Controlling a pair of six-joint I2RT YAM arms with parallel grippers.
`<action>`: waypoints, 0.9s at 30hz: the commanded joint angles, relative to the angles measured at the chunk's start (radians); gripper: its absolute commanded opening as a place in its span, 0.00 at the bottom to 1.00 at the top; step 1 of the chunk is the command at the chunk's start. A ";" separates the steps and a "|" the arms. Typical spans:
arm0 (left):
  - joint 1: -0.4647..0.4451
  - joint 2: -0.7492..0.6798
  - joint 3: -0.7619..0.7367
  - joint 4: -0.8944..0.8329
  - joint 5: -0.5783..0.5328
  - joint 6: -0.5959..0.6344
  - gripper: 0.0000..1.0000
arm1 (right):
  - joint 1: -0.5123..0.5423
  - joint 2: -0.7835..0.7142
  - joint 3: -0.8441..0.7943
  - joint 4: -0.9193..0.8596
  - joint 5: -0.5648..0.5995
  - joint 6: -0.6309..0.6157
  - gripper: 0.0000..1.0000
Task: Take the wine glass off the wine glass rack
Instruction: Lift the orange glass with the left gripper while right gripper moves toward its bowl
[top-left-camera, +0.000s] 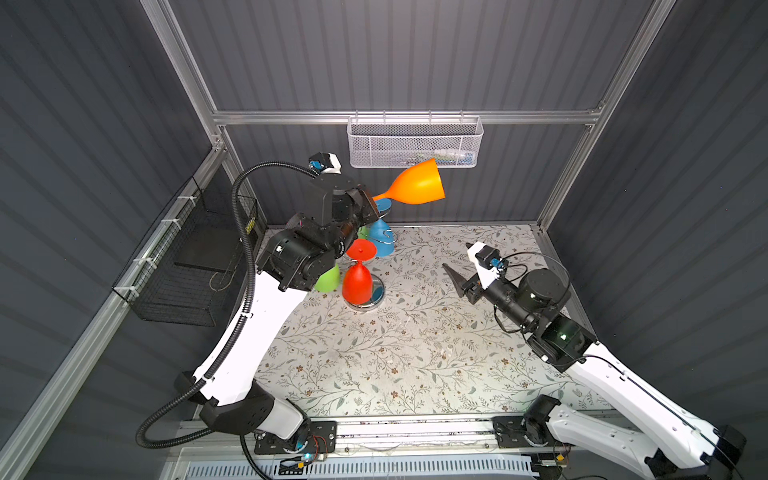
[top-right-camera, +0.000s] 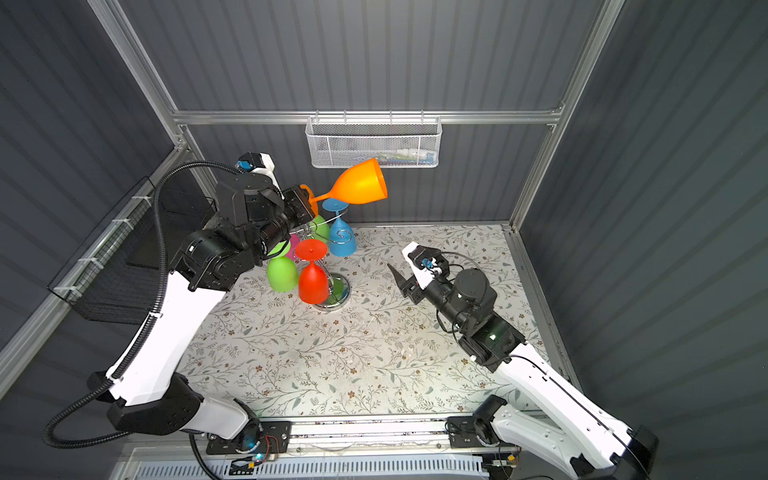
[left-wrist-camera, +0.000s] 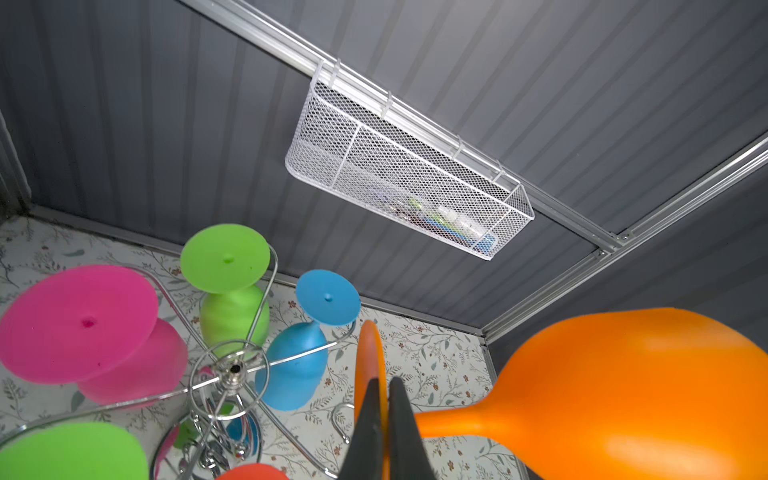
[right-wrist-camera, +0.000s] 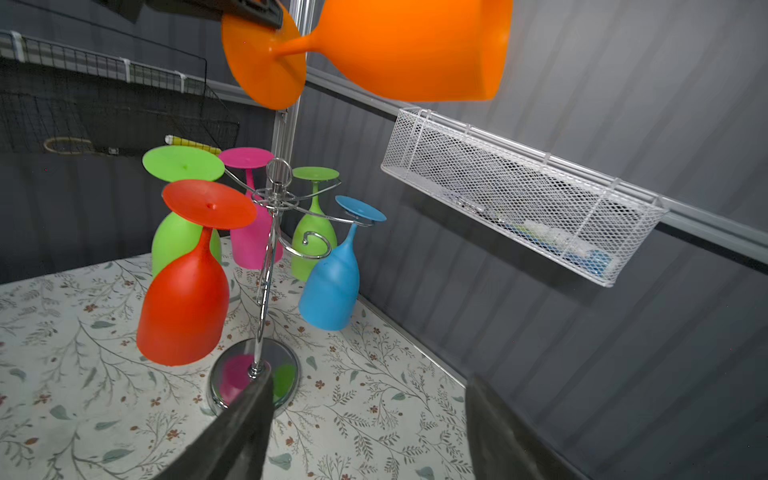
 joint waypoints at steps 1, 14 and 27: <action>0.065 0.009 -0.020 0.029 0.117 0.090 0.00 | -0.044 0.014 0.066 -0.088 -0.148 0.158 0.71; 0.152 0.105 0.017 0.058 0.381 0.197 0.00 | -0.165 0.174 0.430 -0.236 -0.369 0.561 0.66; 0.152 0.131 0.020 0.070 0.399 0.218 0.00 | -0.247 0.319 0.607 -0.264 -0.483 0.797 0.56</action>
